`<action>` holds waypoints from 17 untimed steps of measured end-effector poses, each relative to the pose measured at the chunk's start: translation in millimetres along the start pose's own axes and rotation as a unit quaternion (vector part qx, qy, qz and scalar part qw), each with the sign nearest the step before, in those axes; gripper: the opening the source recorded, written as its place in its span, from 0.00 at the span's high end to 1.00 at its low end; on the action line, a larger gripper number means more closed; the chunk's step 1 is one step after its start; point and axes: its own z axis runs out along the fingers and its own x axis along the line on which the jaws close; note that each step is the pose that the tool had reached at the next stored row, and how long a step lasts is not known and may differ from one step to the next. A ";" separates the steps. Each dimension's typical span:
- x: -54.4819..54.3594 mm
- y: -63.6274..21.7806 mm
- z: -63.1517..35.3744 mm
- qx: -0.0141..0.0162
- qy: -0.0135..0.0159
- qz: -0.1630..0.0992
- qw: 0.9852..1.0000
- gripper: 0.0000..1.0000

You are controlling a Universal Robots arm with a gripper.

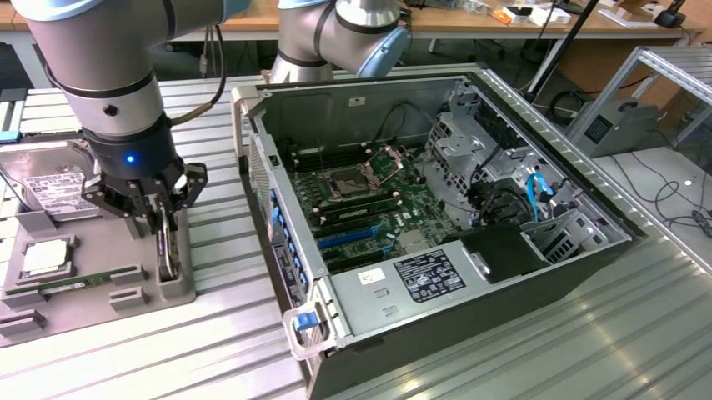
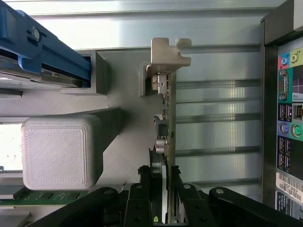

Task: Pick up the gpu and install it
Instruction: 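Pick up the gpu and move the gpu toward the slot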

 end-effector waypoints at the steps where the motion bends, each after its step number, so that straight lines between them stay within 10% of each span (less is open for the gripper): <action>1: 0.0 0.0 0.0 0.000 0.000 0.000 1.000 0.73; 17: -0.3 -0.2 -9.0 0.000 0.000 0.000 1.000 0.73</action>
